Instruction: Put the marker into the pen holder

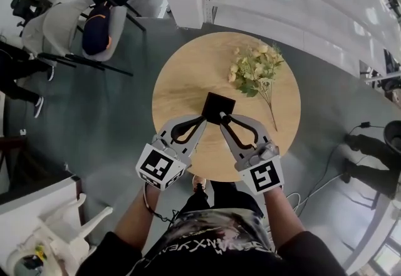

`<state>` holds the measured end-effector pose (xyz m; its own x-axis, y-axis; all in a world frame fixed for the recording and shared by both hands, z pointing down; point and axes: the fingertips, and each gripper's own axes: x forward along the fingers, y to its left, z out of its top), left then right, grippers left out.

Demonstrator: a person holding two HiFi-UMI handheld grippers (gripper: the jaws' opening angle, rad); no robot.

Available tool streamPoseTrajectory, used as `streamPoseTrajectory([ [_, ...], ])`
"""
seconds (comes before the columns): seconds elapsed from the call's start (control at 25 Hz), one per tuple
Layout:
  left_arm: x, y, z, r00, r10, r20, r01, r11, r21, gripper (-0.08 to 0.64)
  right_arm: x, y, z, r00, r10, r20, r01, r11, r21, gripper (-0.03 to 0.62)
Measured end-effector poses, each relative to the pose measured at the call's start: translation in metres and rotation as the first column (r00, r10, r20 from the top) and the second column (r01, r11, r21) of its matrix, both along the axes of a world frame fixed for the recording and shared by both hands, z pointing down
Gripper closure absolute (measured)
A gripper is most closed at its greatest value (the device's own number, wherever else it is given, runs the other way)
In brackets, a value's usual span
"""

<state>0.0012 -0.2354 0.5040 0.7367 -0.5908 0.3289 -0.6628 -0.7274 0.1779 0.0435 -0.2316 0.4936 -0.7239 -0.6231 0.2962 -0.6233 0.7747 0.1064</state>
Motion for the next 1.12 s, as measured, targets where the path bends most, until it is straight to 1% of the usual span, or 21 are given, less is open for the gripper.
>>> streamPoseTrajectory([
  [0.24,-0.001,-0.006,0.011,1.0,-0.014,0.004,0.014,1.0,-0.003,0.538,-0.004,-0.001,0.02,0.999,-0.011,-0.044,0.011,1.0,-0.004,0.522],
  [0.56,0.003,-0.004,0.026,1.0,0.0,0.006,0.0,1.0,-0.026,0.538,-0.006,-0.004,0.037,0.999,0.002,-0.041,-0.002,1.0,-0.006,0.522],
  [0.72,0.006,-0.004,0.029,1.0,0.011,0.006,-0.011,1.0,-0.027,0.538,-0.006,-0.006,0.047,0.999,0.003,-0.033,-0.003,1.0,-0.005,0.522],
  [1.12,0.005,-0.007,0.031,1.0,0.022,-0.001,-0.022,0.999,-0.025,0.538,-0.009,-0.007,0.07,0.999,0.017,-0.051,-0.019,0.999,-0.031,0.522],
])
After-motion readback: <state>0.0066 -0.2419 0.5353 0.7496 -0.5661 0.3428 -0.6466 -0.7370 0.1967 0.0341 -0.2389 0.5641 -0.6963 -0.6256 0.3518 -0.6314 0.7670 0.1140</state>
